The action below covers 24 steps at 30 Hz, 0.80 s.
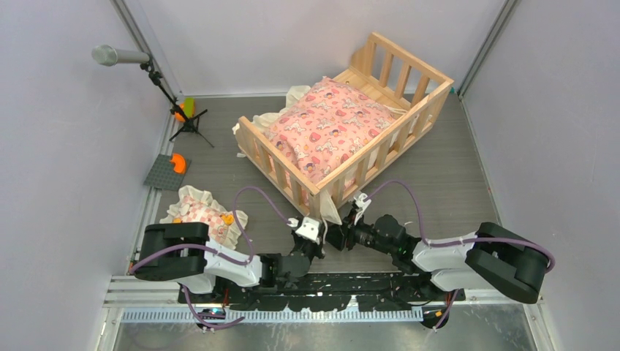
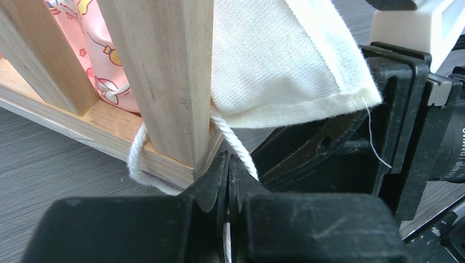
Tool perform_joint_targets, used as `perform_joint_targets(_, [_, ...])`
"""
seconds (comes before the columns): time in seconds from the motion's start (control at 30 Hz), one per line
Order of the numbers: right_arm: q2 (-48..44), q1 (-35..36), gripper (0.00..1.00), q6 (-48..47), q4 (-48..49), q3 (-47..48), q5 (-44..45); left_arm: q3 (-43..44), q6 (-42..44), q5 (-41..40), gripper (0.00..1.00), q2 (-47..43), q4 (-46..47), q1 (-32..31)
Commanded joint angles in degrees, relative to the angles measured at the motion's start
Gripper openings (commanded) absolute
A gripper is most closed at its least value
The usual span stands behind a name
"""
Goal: Set up the pet bed
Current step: Tie the ropes to the bed frame.
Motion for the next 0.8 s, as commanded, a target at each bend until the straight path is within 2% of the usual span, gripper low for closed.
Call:
perform_joint_targets(0.0, [0.71,0.82,0.43,-4.13,8.96,0.67,2.25,2.17,-3.71,2.02,0.00,-0.20,-1.50,-0.30])
perform_joint_targets(0.3, [6.05,1.61,0.43,-6.11,19.48,-0.31,2.69,2.85,-6.17,3.13,0.00,-1.06,-4.06,-0.30])
perform_joint_targets(0.43, [7.45,2.01,0.41,-6.42,24.62,-1.43,5.55,2.90,-6.43,3.02,0.00,-1.36,-4.67,-0.30])
perform_joint_targets(0.77, [3.30,2.43,0.40,-9.41,21.16,-2.26,13.08,3.31,-7.79,3.43,0.00,-2.12,-6.57,-0.30])
